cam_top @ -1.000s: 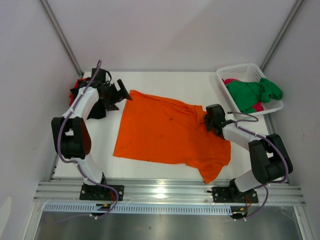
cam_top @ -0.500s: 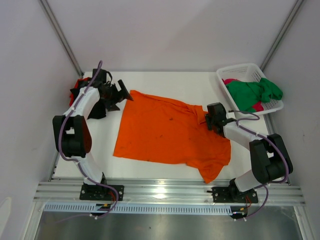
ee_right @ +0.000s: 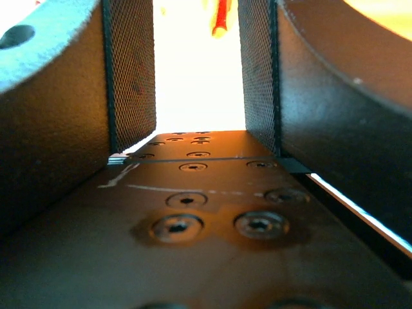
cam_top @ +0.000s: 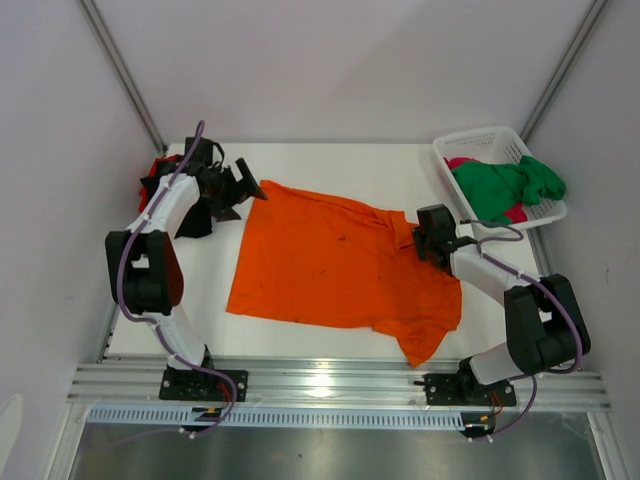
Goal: Fold and stack the t-shirts
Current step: Grap the side of the flattened tshirt furthest away from the robot with both arms
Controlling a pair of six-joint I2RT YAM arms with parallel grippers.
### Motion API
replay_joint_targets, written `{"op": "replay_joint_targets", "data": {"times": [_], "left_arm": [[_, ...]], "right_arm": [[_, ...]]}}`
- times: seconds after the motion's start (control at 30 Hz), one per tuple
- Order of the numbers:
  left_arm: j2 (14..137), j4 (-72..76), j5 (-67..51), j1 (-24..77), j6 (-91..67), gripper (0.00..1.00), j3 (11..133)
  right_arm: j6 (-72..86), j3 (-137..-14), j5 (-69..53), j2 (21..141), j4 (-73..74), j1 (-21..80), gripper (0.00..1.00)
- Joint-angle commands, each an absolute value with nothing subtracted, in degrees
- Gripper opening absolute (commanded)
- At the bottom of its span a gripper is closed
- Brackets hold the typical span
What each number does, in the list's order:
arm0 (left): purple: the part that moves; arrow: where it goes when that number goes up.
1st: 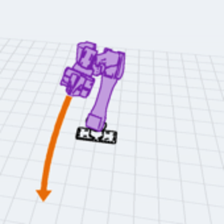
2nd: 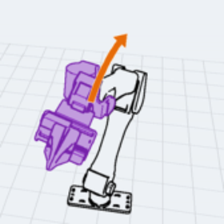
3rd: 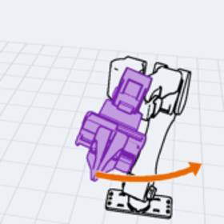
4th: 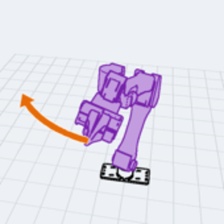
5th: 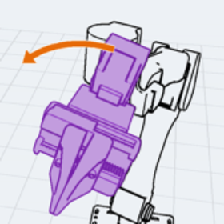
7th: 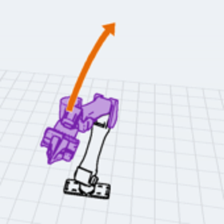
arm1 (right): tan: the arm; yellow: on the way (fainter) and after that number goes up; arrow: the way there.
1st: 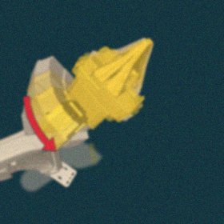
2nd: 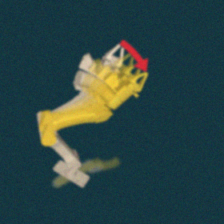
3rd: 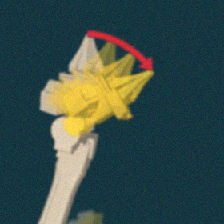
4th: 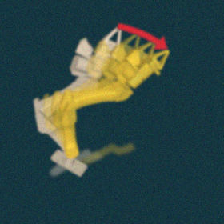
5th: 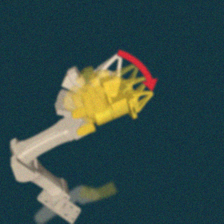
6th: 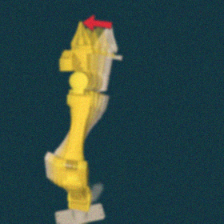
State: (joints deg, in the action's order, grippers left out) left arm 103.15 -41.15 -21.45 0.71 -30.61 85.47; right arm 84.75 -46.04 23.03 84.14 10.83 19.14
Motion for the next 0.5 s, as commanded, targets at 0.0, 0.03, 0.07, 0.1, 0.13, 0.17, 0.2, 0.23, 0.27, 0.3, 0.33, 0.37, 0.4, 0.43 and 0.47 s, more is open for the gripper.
{"op": "replay_joint_targets", "data": {"times": [0.0, 0.03, 0.07, 0.1, 0.13, 0.17, 0.2, 0.23, 0.27, 0.3, 0.33, 0.37, 0.4, 0.43, 0.47], "left_arm": [[103.18, -39.64, -22.94, 0.53, -31.64, 0.99, 84.90], [103.18, -39.55, -23.03, 0.53, -31.81, 1.00, 85.08], [103.10, -39.46, -23.11, 0.61, -31.82, 1.00, 84.82], [103.10, -39.38, -23.03, 0.53, -31.82, 1.00, 84.81], [103.01, -39.38, -23.03, 0.61, -31.82, 1.00, 84.73], [102.83, -39.46, -22.94, 0.62, -31.73, 1.00, 84.73], [102.83, -39.64, -22.85, 0.53, -31.55, 0.99, 84.90], [102.75, -39.90, -22.42, 0.61, -31.29, 0.99, 84.99], [102.57, -40.08, -22.33, 0.62, -31.12, 1.00, 84.90], [102.57, -40.08, -22.15, 0.62, -31.11, 1.00, 85.16], [102.57, -40.17, -22.06, 0.53, -31.03, 1.00, 85.08], [102.39, -40.17, -22.06, 0.53, -31.11, 1.00, 84.99], [102.48, -39.99, -22.23, 0.61, -31.11, 1.00, 84.99], [102.39, -39.99, -22.32, 0.62, -31.11, 0.99, 84.90], [102.48, -39.99, -22.32, 0.53, -31.11, 1.00, 84.90]], "right_arm": [[83.50, -47.81, 24.08, 82.27, 11.69, 18.72, 0.43], [83.24, -47.90, 24.08, 82.35, 11.60, 18.81, 0.43], [83.15, -47.90, 24.08, 82.44, 11.51, 18.55, 0.43], [83.23, -47.90, 23.73, 82.62, 11.51, 18.46, 0.43], [83.41, -47.90, 23.64, 82.79, 11.43, 18.46, 0.43], [83.58, -47.90, 23.64, 82.97, 11.25, 18.28, 0.42], [83.76, -47.90, 23.47, 83.14, 11.16, 18.46, 0.42], [83.76, -47.81, 23.47, 83.32, 10.99, 18.37, 0.41], [83.67, -47.81, 23.55, 83.49, 10.73, 18.46, 0.40], [83.58, -47.81, 23.47, 83.67, 10.37, 18.37, 0.37], [83.41, -47.81, 23.47, 83.67, 10.11, 18.37, 0.31], [83.06, -47.90, 23.47, 83.76, 9.85, 18.46, 0.27], [82.97, -47.81, 23.29, 84.02, 9.58, 18.46, 0.25], [82.97, -47.90, 23.03, 84.28, 9.49, 18.37, 0.24], [83.14, -47.90, 22.94, 84.55, 9.49, 18.46, 0.24]]}}
